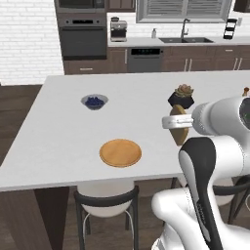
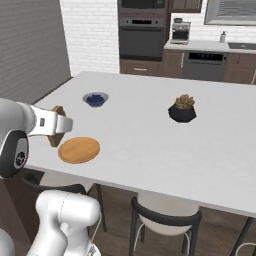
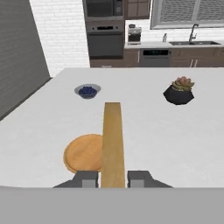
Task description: Start the toaster. Once the lever pops up, take the bread to the plate on the dining counter.
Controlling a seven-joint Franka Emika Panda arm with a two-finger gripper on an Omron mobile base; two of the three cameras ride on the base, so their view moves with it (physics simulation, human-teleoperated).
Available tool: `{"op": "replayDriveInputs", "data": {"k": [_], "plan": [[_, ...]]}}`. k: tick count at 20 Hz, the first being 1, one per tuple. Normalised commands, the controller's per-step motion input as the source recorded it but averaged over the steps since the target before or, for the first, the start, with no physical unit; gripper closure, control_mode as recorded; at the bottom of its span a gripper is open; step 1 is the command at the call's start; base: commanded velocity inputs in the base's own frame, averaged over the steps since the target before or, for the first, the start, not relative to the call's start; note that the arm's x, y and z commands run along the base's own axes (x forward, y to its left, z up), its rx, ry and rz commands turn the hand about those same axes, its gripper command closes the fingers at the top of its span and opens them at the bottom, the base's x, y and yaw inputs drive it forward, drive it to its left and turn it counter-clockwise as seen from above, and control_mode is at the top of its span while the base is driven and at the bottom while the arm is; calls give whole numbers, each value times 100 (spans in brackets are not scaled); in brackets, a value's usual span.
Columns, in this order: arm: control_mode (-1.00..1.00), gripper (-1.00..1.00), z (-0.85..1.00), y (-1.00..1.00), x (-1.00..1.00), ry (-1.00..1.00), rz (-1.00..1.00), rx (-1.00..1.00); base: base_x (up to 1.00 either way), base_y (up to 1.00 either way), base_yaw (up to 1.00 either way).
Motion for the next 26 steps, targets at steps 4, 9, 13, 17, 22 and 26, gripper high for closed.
{"op": "replayDriveInputs", "data": {"k": [4, 9, 13, 17, 22, 26], "plan": [[100, 100, 0, 0, 0, 0, 0, 0, 3, 7, 0], [100, 100, 0, 0, 0, 0, 0, 0, 0, 0, 0], [100, 100, 0, 0, 0, 0, 0, 0, 0, 0, 0], [100, 100, 0, 0, 0, 0, 0, 0, 16, 1, 0], [-100, 100, -3, -4, 9, 1, 2, 3, 10, 0, 2], [-100, 100, -32, -6, 33, 0, 26, 17, 0, 0, 0]]}}
